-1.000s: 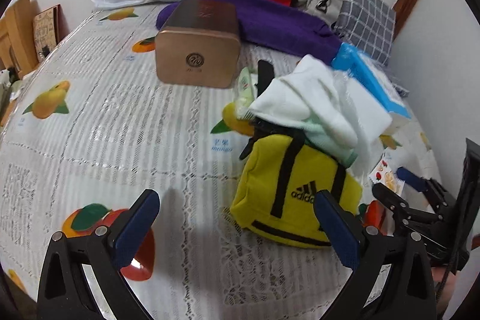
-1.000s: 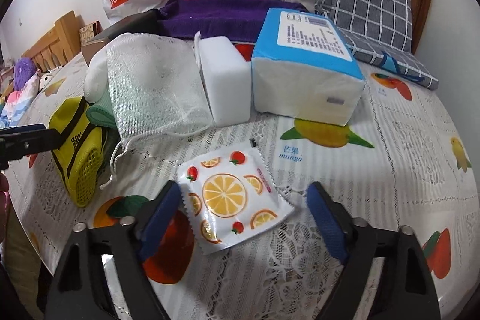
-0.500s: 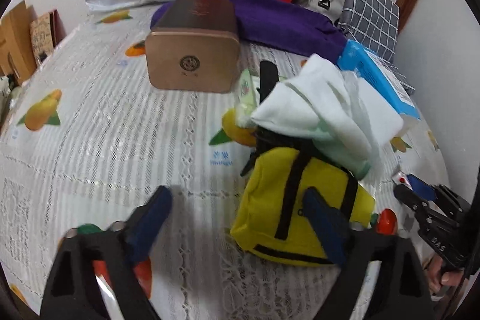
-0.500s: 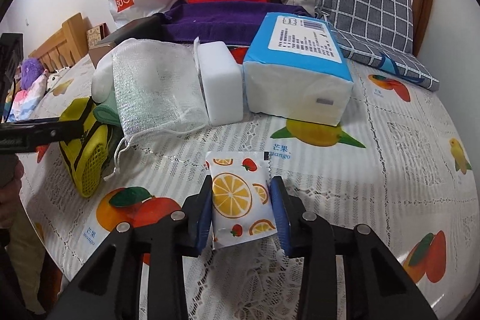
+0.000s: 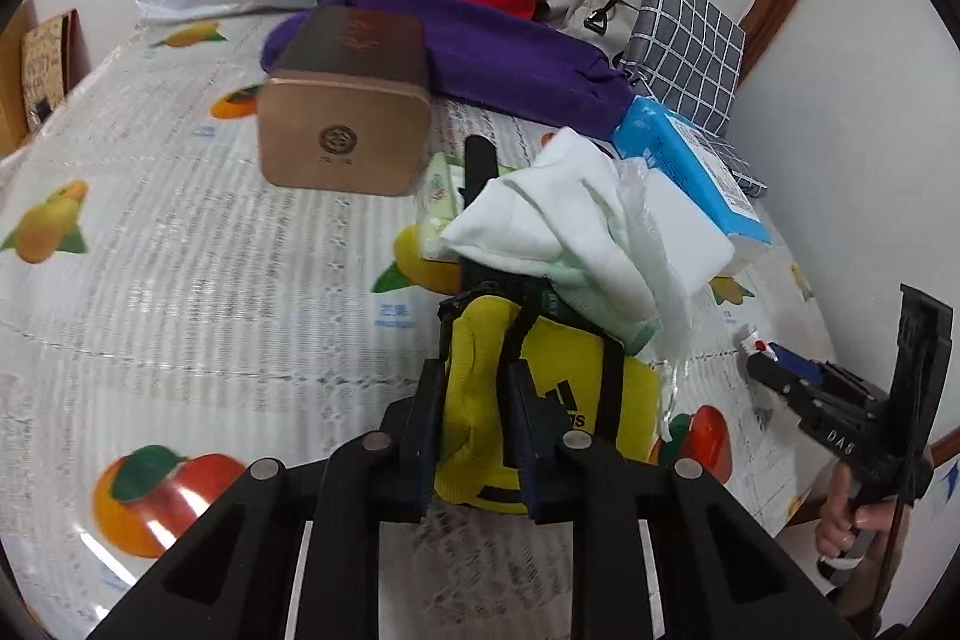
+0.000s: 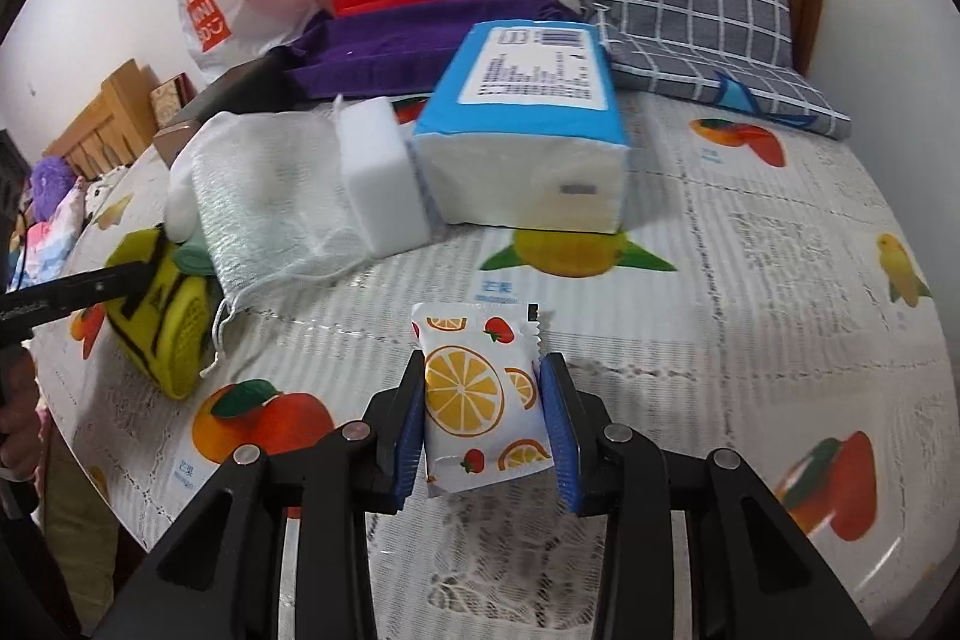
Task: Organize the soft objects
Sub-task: 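Carry the snack packet with the right tool while the left tool carries the pouch toward the purple towel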
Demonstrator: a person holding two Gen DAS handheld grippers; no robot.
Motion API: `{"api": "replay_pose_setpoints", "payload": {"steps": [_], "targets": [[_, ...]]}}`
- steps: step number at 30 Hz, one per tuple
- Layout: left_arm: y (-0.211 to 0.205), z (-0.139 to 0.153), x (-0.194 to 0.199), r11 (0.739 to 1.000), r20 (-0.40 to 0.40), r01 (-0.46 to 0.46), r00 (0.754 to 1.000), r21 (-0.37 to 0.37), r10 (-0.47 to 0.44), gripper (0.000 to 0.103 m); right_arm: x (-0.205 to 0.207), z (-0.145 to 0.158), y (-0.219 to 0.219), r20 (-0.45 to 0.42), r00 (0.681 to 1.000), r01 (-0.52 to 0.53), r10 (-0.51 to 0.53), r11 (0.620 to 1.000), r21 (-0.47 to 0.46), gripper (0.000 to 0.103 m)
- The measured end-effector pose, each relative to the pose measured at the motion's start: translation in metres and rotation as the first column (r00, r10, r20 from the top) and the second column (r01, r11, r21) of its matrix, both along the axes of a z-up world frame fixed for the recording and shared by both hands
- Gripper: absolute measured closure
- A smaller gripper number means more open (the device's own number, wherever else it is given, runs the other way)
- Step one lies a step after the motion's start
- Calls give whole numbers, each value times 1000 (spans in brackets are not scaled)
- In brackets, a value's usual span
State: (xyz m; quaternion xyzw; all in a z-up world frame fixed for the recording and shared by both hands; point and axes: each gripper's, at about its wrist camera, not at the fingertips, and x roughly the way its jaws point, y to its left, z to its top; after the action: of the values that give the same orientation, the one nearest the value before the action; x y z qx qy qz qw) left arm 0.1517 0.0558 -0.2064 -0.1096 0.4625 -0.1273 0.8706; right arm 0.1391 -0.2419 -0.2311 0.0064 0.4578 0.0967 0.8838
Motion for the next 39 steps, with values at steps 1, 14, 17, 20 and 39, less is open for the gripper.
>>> {"api": "replay_pose_setpoints", "payload": {"steps": [1, 14, 17, 20, 39], "targets": [[3, 3, -3, 1000, 6, -2, 1000, 2, 2, 83, -1, 0, -1, 1, 1000, 6, -6, 1000, -4, 67], [45, 33, -17, 997, 47, -79, 996, -24, 80, 85, -8, 20, -5, 7, 999, 38, -38, 999, 4, 67], [48, 40, -17, 996, 61, -82, 995, -19, 83, 86, -8, 33, -1, 26, 999, 34, -34, 999, 3, 67], [52, 45, -17, 996, 68, -83, 994, -27, 85, 87, -7, 43, 1, 38, 999, 32, -32, 999, 2, 67], [51, 98, 15, 994, 141, -106, 985, 9, 104, 87, 34, 100, 14, 137, 991, 4, 1, 999, -34, 67]]}}
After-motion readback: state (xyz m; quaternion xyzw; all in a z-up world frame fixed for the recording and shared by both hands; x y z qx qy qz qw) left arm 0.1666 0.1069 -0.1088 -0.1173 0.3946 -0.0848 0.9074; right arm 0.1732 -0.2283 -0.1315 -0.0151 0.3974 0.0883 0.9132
